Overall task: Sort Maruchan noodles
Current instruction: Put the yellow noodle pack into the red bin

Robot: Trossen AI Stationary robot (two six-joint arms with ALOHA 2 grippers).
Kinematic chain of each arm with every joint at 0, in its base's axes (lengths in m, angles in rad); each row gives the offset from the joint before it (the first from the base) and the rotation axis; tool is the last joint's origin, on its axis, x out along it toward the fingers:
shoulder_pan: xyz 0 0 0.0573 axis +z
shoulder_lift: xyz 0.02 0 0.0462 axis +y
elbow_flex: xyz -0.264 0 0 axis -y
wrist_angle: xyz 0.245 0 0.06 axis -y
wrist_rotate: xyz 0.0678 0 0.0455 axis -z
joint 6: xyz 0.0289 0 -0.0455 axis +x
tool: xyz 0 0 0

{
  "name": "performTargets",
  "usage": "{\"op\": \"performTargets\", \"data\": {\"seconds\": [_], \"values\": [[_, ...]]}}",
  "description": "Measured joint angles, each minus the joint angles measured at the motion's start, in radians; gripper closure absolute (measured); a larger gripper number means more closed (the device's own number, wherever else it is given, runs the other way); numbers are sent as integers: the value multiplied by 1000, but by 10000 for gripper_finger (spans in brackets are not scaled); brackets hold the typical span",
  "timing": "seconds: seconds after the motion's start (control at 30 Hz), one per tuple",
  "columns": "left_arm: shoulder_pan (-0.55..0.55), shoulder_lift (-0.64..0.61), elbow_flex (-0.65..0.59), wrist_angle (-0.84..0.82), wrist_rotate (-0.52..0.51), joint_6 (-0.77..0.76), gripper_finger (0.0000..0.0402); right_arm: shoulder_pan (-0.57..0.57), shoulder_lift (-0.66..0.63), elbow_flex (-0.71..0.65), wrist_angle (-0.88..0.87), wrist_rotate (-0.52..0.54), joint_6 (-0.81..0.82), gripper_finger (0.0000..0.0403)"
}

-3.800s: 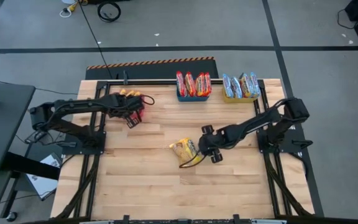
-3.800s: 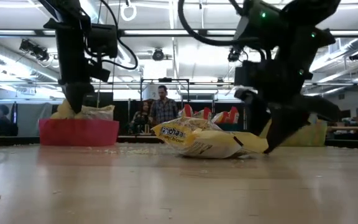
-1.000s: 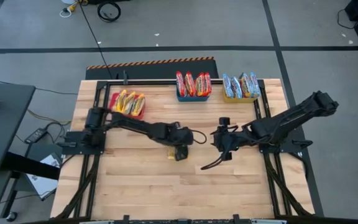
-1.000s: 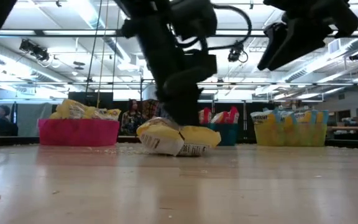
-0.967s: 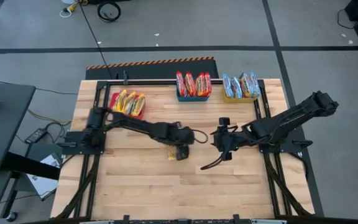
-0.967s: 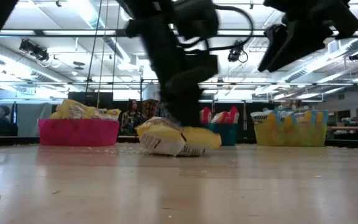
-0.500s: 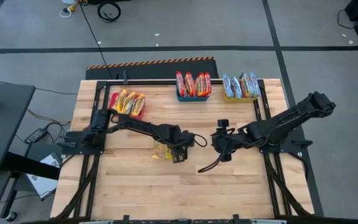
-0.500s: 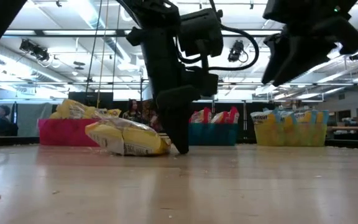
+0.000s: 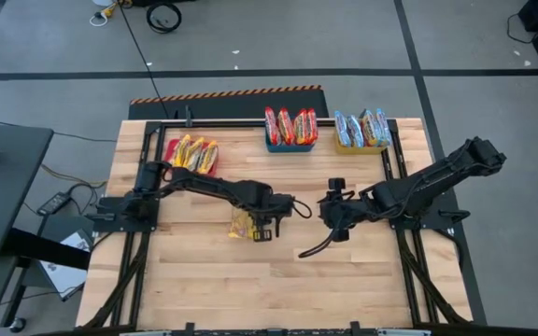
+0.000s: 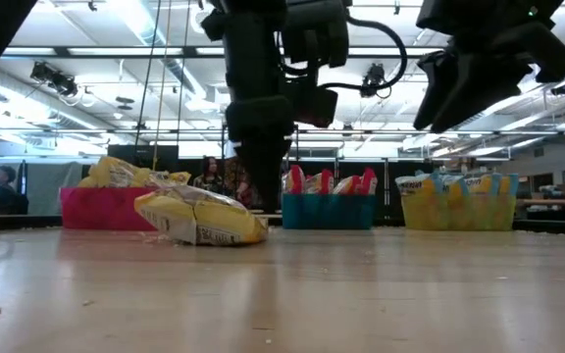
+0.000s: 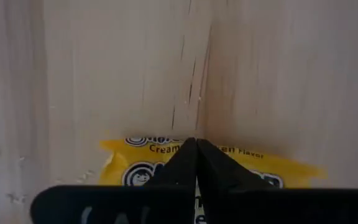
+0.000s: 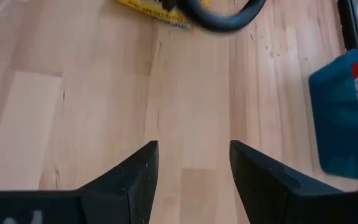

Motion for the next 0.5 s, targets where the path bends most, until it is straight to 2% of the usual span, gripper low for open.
{"op": "performTargets", "data": {"seconds": [0.1, 0.23, 0.33, 0.5], "values": [[0, 0, 57, -100, 5, 3, 366, 0, 0, 0, -20, -6, 20, 200], [3, 0, 116, -177, 5, -4, 317, 0, 0, 0, -86, -16, 41, 200], [4, -2, 145, -166, 3, -16, 271, 0, -6, 0, -145, -15, 64, 200], [4, 23, 122, -152, 3, -18, 199, 0, -40, 0, -212, -7, 115, 200]]}}
